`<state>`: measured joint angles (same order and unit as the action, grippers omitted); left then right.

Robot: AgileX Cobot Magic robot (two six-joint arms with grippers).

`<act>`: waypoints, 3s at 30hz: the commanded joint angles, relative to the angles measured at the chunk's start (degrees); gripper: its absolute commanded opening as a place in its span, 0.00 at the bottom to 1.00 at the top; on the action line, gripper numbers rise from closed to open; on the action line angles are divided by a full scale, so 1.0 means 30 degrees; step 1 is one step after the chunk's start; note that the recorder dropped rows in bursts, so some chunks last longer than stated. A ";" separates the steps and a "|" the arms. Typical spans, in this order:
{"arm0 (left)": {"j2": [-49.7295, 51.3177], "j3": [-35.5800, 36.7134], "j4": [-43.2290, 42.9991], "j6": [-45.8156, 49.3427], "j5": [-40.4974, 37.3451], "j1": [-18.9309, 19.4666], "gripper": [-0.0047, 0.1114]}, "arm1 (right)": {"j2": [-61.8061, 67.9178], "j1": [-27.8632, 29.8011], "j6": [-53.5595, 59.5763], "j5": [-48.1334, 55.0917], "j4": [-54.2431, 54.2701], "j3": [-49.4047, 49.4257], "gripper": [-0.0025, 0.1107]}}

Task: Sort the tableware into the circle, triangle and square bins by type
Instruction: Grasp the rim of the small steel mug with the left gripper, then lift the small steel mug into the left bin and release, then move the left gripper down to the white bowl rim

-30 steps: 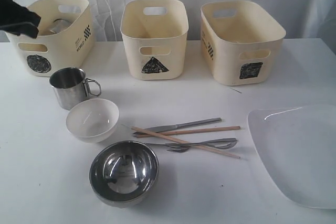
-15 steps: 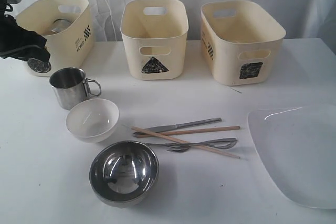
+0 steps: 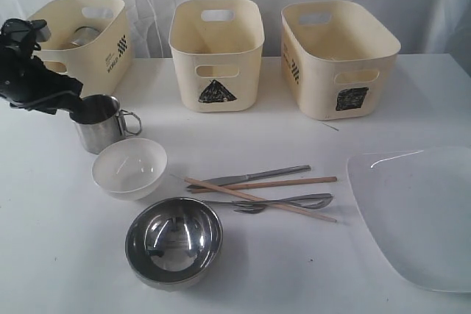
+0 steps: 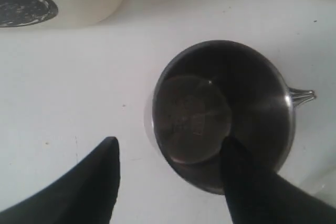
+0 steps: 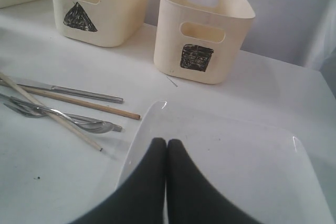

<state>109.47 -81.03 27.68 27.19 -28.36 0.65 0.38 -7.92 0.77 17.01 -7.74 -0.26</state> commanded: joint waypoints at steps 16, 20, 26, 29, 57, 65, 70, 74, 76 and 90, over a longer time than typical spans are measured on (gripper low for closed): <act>-0.3773 -0.1011 0.1569 0.2434 -0.0812 0.0129 0.04 | -0.0125 -0.0033 -0.0099 -0.0125 0.0008 0.0087 0.02; -0.6119 -0.1011 0.1035 0.2434 0.0135 0.0129 0.04 | -0.0125 -0.0033 -0.0099 -0.0125 0.0008 0.0087 0.02; -0.6380 -0.1011 0.1035 0.2434 0.3215 0.0129 0.04 | -0.0125 -0.0033 -0.0099 -0.0125 0.0008 0.0087 0.02; -0.5958 -0.1011 0.1035 0.2513 0.4764 0.0129 0.04 | -0.0125 -0.0033 -0.0099 -0.0125 0.0008 0.0087 0.02; 0.4819 -0.8566 0.0973 0.3825 0.9452 0.0282 0.08 | -0.0125 -0.0033 -0.0099 -0.0125 0.0008 0.0087 0.02; 0.3653 -0.8787 0.1147 0.3499 0.3992 0.0282 0.45 | -0.0125 -0.0033 -0.0099 -0.0125 0.0008 0.0087 0.02; 0.2287 -0.8787 0.1147 0.3791 0.0290 0.0282 0.46 | -0.0125 -0.0033 -0.0099 -0.0125 0.0008 0.0087 0.02; 0.1133 -0.8744 0.1147 0.3649 -0.2734 0.0282 0.40 | -0.0125 -0.0033 -0.0099 -0.0125 0.0008 0.0087 0.02; 0.0432 -0.8365 0.1193 0.3599 -0.4084 0.0282 0.39 | -0.0125 -0.0033 -0.0099 -0.0125 0.0008 0.0087 0.02; -0.6416 0.1840 0.3418 0.4231 -0.4106 0.0282 0.39 | -0.0125 -0.0033 -0.0099 -0.0125 0.0008 0.0087 0.02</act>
<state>94.40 -81.60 34.90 38.42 -42.22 1.37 0.38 -7.92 0.66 17.01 -7.74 -0.26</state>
